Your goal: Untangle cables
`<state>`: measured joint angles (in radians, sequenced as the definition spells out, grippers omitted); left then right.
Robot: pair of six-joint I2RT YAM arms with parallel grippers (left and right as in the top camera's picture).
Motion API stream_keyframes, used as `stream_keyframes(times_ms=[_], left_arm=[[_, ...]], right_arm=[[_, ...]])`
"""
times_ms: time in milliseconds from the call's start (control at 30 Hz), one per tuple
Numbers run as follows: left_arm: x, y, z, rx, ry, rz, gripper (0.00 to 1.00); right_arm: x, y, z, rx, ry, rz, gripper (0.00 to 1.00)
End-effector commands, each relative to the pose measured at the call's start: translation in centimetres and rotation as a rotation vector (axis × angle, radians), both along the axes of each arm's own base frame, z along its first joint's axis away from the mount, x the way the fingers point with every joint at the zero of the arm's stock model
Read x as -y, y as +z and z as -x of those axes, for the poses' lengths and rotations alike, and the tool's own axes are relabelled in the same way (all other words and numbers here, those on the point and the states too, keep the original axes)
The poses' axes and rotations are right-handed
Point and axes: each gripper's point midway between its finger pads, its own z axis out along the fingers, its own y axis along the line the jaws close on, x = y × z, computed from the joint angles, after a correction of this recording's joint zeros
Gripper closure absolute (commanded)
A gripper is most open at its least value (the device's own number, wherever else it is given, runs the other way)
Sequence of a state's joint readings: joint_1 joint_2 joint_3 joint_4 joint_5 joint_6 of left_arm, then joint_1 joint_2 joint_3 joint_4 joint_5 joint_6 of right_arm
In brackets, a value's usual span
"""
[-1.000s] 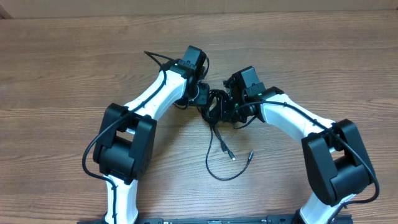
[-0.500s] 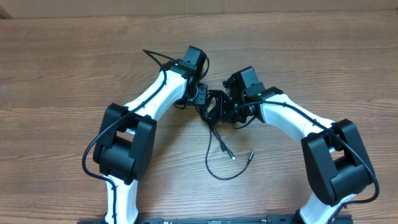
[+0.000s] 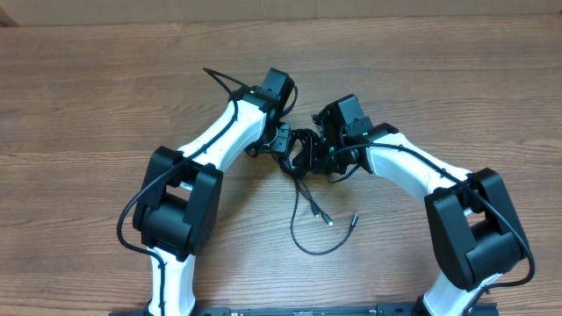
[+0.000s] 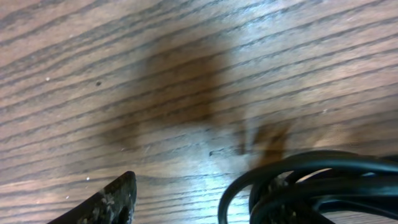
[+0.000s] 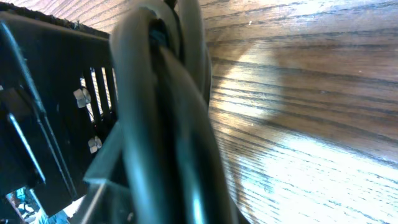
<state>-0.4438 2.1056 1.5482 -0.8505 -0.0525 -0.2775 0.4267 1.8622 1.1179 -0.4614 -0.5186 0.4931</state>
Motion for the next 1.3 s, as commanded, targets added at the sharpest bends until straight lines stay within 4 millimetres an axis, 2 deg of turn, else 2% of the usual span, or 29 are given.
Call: stream_keyframes(times_ms=[0,100,200,367,567,967,1267], left_arm=[[-4.9,0.6,-1.1,0.028,0.057,-0.125,0.38],[-6.6,0.5,-1.0,0.001,0.092,-0.128,0.37],[-7.2,0.3,-0.7,-0.043,0.124,-0.059,0.37],[-6.4,0.4,-0.5,-0.113,0.115,0.158,0.35],[-4.1,1.3,-0.2,-0.152,0.054,0.356,0.34],[-2.4,1.3,0.0,-0.138,0.008,0.346,0.33],[0.3,1.1,0.2,-0.100,-0.039,0.290,0.33]], right_arm=[[0.4,0.1,-0.4,0.013,-0.010,0.006,0.96],[0.4,0.1,-0.4,0.013,-0.011,0.005,0.96],[0.4,0.1,-0.4,0.014,-0.011,0.005,0.96],[0.4,0.1,-0.4,0.013,-0.010,0.005,0.96],[0.3,0.1,-0.5,0.016,-0.011,0.004,0.96],[0.3,0.1,-0.5,0.016,-0.010,0.004,0.96],[0.3,0.1,-0.5,0.016,-0.010,0.004,0.96]])
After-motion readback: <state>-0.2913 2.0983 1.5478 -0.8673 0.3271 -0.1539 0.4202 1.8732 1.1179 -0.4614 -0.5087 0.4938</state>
